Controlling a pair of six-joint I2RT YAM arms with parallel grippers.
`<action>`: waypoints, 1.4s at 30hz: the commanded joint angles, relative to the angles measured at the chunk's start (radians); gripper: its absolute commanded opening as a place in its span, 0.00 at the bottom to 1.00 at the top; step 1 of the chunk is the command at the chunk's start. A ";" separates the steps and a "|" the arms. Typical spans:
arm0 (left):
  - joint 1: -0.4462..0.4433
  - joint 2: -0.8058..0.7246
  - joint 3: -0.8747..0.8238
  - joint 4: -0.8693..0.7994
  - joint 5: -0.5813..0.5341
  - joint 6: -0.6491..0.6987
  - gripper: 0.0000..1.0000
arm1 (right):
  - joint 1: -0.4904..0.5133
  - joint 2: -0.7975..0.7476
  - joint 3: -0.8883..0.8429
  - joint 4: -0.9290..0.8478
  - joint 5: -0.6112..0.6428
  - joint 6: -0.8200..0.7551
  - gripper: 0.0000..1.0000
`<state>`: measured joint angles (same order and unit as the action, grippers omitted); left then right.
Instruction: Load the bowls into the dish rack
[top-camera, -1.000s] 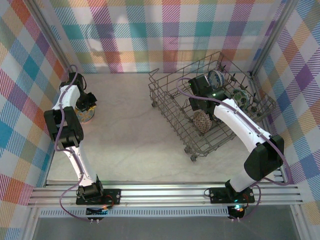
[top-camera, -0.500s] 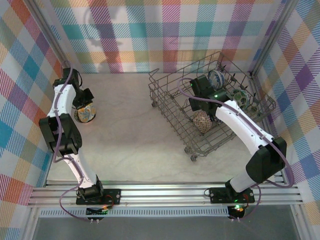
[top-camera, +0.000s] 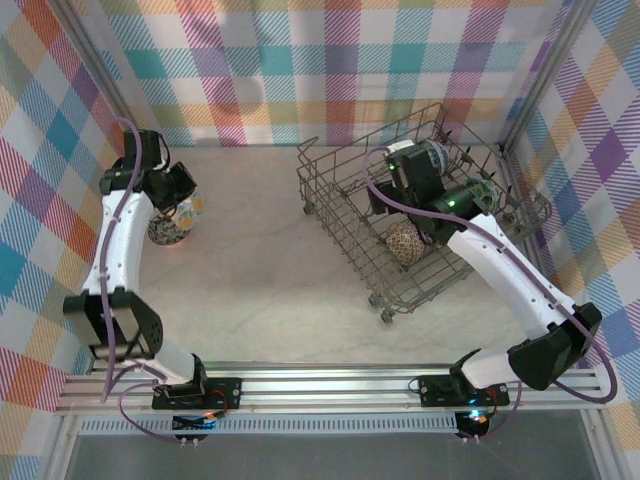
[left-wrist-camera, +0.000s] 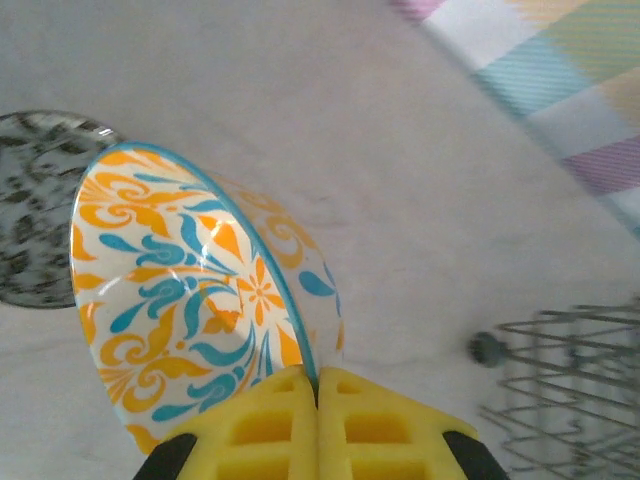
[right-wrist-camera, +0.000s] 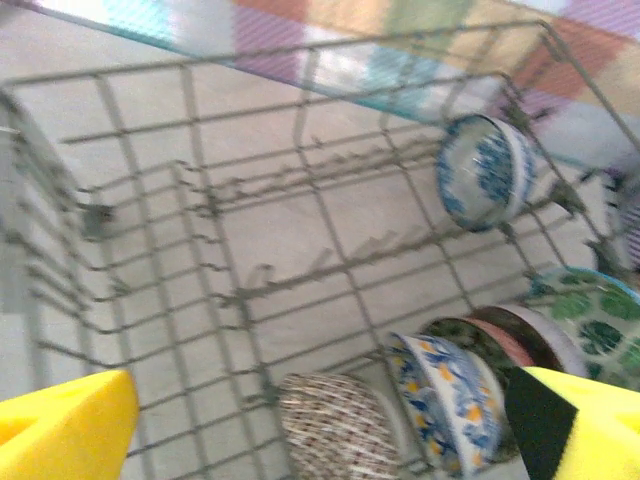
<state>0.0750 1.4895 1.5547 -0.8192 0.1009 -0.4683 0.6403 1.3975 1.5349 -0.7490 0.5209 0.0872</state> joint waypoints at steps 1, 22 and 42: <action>-0.074 -0.092 -0.035 0.134 -0.011 -0.190 0.00 | 0.091 0.037 0.076 0.045 -0.050 0.066 0.91; -0.525 -0.151 -0.025 0.351 -0.277 -0.482 0.00 | 0.337 0.379 0.280 0.367 0.028 0.107 0.74; -0.535 -0.141 -0.036 0.368 -0.229 -0.516 0.00 | 0.337 0.466 0.223 0.595 0.262 0.153 0.34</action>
<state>-0.4511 1.3720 1.5211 -0.4915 -0.1322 -0.9771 0.9909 1.8492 1.7634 -0.2474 0.6876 0.2283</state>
